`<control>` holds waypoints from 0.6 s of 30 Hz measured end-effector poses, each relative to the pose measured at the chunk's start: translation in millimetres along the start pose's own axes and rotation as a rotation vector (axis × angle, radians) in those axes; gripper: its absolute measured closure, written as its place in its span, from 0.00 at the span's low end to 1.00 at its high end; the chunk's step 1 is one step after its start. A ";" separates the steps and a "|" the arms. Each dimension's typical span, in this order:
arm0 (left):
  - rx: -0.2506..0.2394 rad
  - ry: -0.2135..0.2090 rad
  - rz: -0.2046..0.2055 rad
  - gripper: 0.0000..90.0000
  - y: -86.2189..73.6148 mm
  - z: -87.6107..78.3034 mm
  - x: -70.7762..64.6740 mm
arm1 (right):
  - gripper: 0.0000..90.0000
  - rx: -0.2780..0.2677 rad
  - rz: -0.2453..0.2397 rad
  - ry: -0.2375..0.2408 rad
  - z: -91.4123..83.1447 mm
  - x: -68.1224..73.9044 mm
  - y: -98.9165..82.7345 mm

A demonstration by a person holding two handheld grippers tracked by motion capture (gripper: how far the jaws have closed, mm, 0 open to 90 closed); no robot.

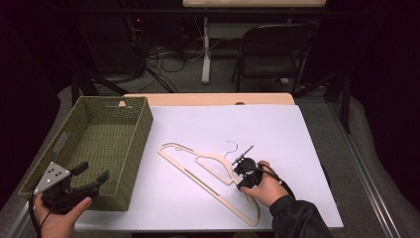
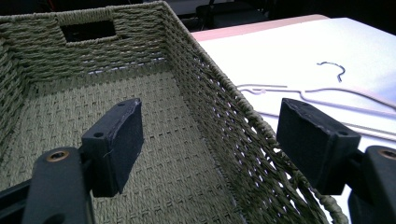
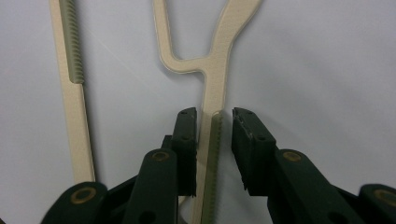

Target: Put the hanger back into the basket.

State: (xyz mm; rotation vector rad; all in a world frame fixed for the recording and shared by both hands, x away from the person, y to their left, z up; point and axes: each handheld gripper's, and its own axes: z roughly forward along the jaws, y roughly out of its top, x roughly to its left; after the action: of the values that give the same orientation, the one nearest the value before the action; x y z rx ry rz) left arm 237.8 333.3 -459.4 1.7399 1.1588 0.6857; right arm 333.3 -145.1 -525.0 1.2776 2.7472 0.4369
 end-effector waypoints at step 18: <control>-0.001 0.002 0.001 0.26 0.3 -0.1 -0.1 | 0.87 0.036 0.019 -0.023 3.5 3.4 4.4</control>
State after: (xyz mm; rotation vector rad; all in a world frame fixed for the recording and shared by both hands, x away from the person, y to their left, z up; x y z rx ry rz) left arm 237.8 333.2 -459.1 1.7393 1.1592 0.6882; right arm 335.0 -139.1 -526.9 1.3093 2.7381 0.3731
